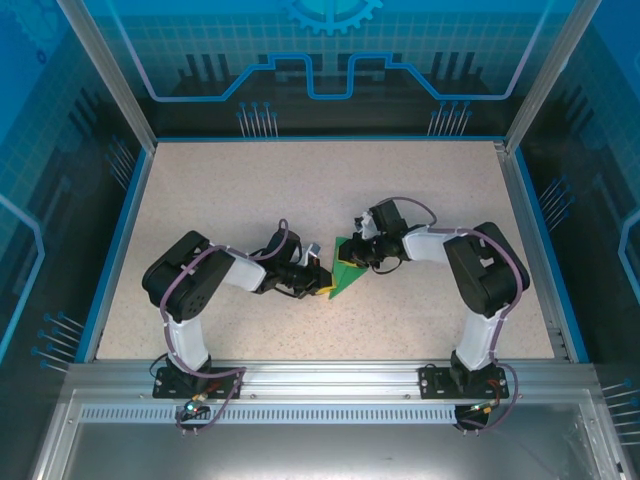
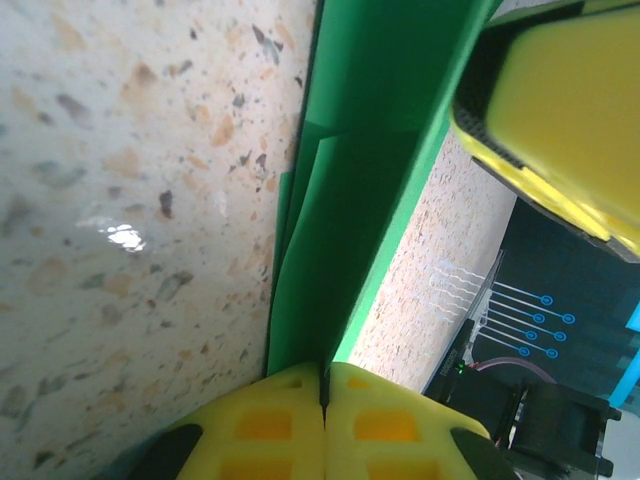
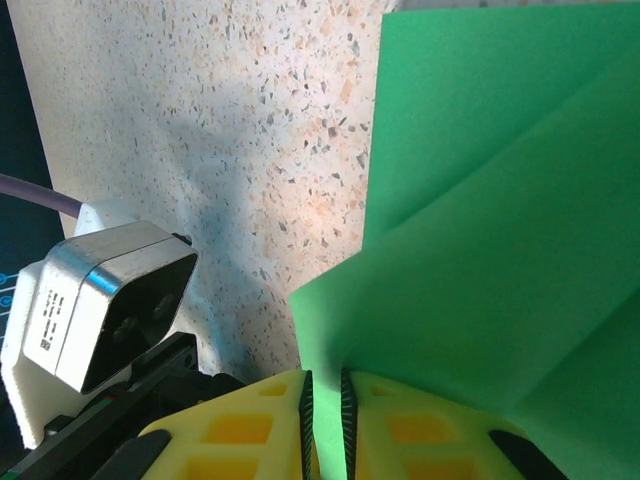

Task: Fold a paper plane with a square sheet of paper (pick it up from the middle)
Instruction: Fourth fold the wing at the center of the table.

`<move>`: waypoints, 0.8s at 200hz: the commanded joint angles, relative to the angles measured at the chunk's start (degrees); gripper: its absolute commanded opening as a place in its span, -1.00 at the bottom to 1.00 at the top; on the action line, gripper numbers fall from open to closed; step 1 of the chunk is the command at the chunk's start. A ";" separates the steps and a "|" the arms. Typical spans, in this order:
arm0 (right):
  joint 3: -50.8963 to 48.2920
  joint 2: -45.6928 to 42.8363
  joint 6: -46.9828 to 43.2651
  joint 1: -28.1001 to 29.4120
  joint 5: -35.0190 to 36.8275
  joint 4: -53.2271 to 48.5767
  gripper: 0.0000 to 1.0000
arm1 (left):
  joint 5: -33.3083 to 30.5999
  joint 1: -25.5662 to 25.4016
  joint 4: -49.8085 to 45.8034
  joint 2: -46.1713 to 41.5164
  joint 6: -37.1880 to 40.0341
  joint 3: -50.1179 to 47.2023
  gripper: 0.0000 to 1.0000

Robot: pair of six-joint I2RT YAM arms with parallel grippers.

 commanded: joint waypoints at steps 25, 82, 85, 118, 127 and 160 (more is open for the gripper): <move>1.54 2.80 -0.27 0.32 2.10 -3.23 -0.66 | -3.70 0.45 -4.95 3.13 0.96 0.04 -0.84; 1.26 5.23 -0.13 0.05 1.98 -2.58 -0.68 | -3.41 0.48 -5.48 1.35 1.88 -0.83 -0.65; 1.28 5.20 -0.15 0.06 1.96 -2.58 -0.68 | -3.43 0.50 -5.55 1.09 1.88 -1.00 -0.65; 1.25 5.05 -0.59 0.06 1.78 -3.10 -0.68 | -3.07 -0.03 -7.49 -0.20 3.03 -1.07 -0.64; 1.20 4.99 -0.58 0.06 1.80 -3.13 -0.68 | -3.29 -0.23 -7.79 -0.59 3.19 -1.24 -0.65; 1.28 5.19 -1.09 0.21 1.16 -3.28 -0.67 | -3.82 -0.70 -8.91 -2.28 3.28 -1.75 -0.67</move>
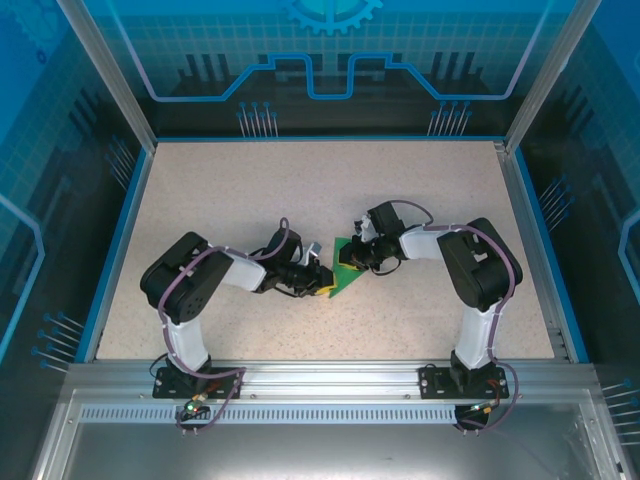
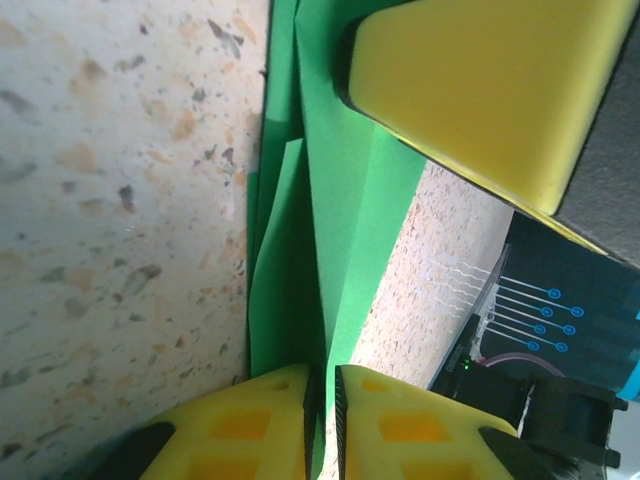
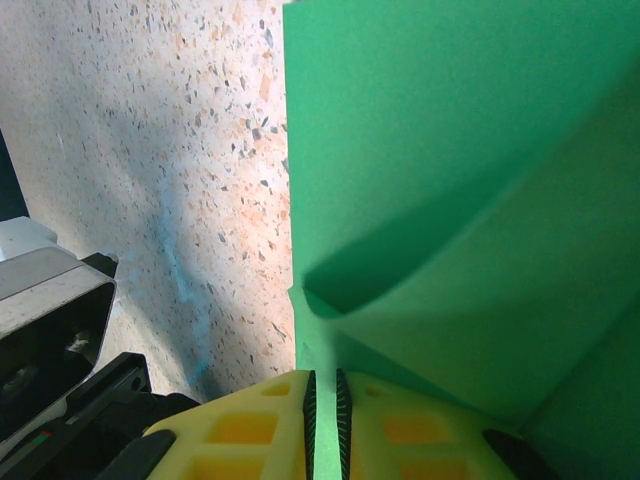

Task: Fold a paper plane with a square sheet of paper (pick it up from the middle)
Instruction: Fourth fold the wing at the center of the table.

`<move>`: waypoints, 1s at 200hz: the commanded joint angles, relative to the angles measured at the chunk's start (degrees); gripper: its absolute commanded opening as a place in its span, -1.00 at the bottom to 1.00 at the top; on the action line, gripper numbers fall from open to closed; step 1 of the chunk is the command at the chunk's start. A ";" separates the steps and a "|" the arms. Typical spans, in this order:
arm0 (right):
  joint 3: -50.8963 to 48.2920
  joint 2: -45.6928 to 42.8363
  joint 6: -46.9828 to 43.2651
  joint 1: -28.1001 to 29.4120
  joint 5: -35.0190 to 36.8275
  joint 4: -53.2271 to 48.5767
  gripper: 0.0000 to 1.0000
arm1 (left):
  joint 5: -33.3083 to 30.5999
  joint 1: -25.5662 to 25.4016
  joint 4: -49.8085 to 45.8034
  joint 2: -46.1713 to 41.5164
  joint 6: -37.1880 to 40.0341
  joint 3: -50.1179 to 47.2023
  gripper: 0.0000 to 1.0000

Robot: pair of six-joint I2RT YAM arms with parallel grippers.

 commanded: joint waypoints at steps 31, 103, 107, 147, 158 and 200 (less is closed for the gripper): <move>0.71 2.70 -1.70 0.47 0.28 -2.92 -0.67 | -3.48 -0.98 -8.13 -1.58 1.63 -1.56 -0.67; 1.28 3.81 -2.14 0.85 0.59 -3.54 -0.68 | -5.35 -2.25 -13.62 -4.23 3.11 -0.08 -0.77; 1.26 3.79 -2.21 0.87 0.68 -3.66 -0.68 | -5.40 -2.32 -14.05 -4.35 3.31 0.06 -0.78; 1.38 3.92 -2.54 0.95 0.97 -4.17 -0.68 | -6.29 -3.30 -17.98 -4.37 4.55 1.75 -0.91; 1.44 3.95 -2.67 1.05 1.04 -4.45 -0.68 | -7.03 -3.43 -18.96 -4.41 4.50 1.73 -0.91; 1.60 3.87 -3.10 1.13 1.43 -5.00 -0.69 | -7.55 -3.88 -20.06 -6.32 4.57 0.76 -0.73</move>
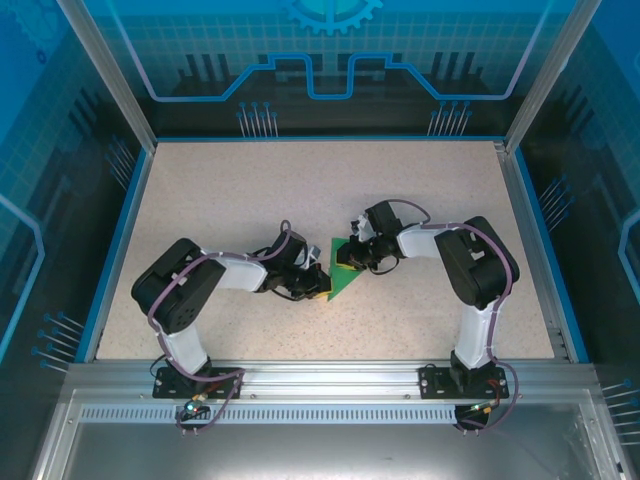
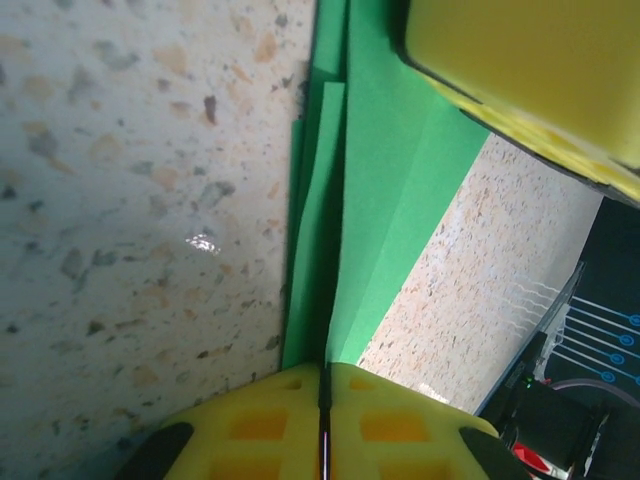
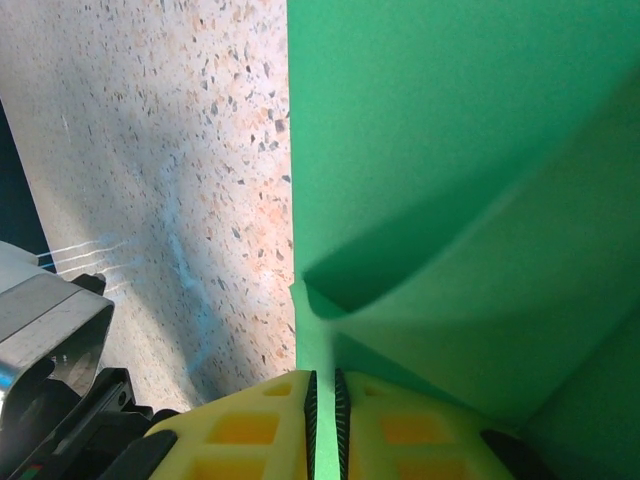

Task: Fold a paper plane with a square sheet of paper (pick it up from the middle)
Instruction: Fourth fold the wing at the center of the table.

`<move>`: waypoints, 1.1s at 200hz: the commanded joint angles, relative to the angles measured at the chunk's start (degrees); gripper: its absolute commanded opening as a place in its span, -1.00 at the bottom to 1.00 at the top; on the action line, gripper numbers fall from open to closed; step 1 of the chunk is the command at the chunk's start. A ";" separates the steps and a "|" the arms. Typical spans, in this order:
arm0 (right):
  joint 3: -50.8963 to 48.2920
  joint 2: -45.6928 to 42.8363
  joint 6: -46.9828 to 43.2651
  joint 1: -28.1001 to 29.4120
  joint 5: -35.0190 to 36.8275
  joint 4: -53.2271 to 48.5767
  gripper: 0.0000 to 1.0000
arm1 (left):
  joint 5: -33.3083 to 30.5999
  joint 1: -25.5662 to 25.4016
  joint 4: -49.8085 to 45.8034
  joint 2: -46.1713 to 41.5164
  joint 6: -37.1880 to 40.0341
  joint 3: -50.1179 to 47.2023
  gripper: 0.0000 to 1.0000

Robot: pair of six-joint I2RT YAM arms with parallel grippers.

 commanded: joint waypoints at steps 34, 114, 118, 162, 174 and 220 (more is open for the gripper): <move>0.13 2.66 -1.45 0.76 2.74 -3.89 -0.69 | -0.79 -1.31 -9.14 -2.36 2.59 -0.34 -0.75; 0.16 2.83 -1.61 1.02 3.27 -4.50 -0.69 | -5.16 -1.72 -14.76 -0.81 2.19 -0.04 -0.97; 0.22 2.84 -1.58 1.03 3.36 -4.50 -0.69 | -5.39 -1.81 -15.16 -0.84 2.19 -0.05 -0.99; 0.74 2.97 -1.84 1.44 4.35 -5.82 -0.69 | -8.09 -3.20 -19.15 -0.64 1.36 0.12 -1.00; 0.85 2.86 -1.93 1.55 4.92 -6.32 -0.69 | -8.52 -3.48 -19.62 -0.84 1.26 0.19 -1.00; 1.69 3.28 -2.55 1.73 5.90 -7.93 -0.69 | -10.52 -4.09 -21.89 -5.86 0.74 -0.14 -0.79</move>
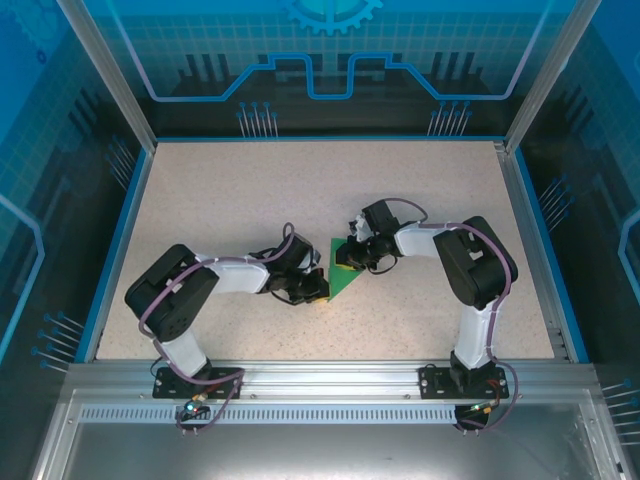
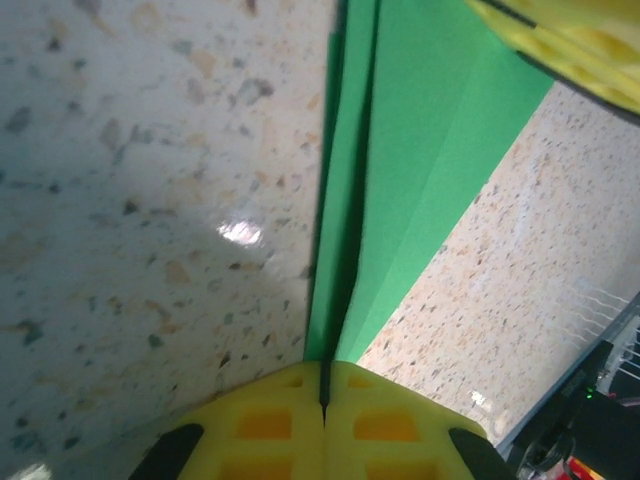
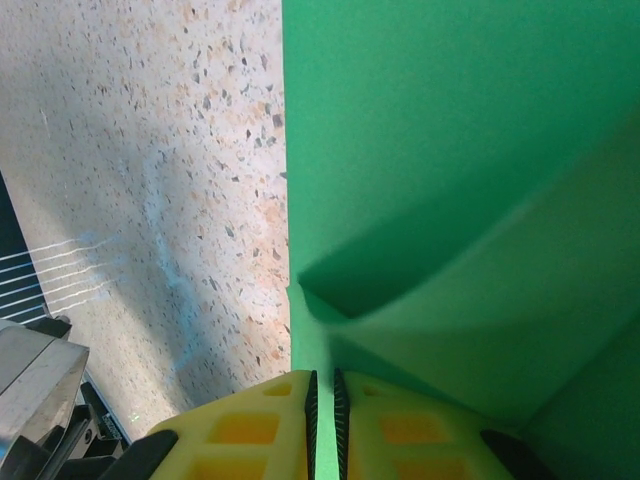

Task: Fold a paper plane with a square sheet of paper (pick it up from the middle)
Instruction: Fourth fold the wing at the center of the table.

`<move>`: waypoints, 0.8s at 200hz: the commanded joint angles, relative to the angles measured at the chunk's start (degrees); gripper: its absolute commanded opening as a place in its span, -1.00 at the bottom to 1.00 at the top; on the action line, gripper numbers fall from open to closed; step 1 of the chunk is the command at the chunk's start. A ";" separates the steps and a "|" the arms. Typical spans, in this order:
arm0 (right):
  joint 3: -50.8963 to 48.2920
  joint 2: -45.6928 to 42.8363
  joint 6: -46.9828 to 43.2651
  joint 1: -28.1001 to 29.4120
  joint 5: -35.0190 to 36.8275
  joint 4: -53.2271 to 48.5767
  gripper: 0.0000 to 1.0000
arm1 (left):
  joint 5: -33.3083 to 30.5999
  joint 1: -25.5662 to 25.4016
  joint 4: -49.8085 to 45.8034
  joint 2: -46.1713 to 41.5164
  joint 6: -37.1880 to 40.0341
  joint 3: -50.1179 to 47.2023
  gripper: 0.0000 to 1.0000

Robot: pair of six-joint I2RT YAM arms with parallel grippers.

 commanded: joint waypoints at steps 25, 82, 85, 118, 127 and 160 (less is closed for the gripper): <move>0.08 3.24 -1.50 0.98 4.00 -4.65 -0.69 | -5.80 -0.76 -13.46 -7.36 -0.70 -1.87 -0.68; 0.06 3.30 -1.48 0.99 3.92 -4.67 -0.69 | -6.53 -0.72 -11.15 -11.15 -0.98 1.62 -0.59; 0.04 3.30 -1.48 0.99 3.99 -4.64 -0.69 | -6.34 -0.70 -10.63 -10.98 -1.05 1.92 -0.59; -0.04 3.62 -1.48 0.98 3.77 -4.44 -0.69 | -1.04 -0.69 -3.15 -6.51 -2.27 5.31 -0.60; -0.09 3.74 -1.39 1.05 3.70 -4.36 -0.69 | -0.35 -0.68 -1.10 -5.41 -2.84 5.46 -0.60; -0.15 3.92 -1.39 0.98 3.52 -4.27 -0.69 | 1.64 -0.69 1.78 -0.92 -3.61 6.67 -0.61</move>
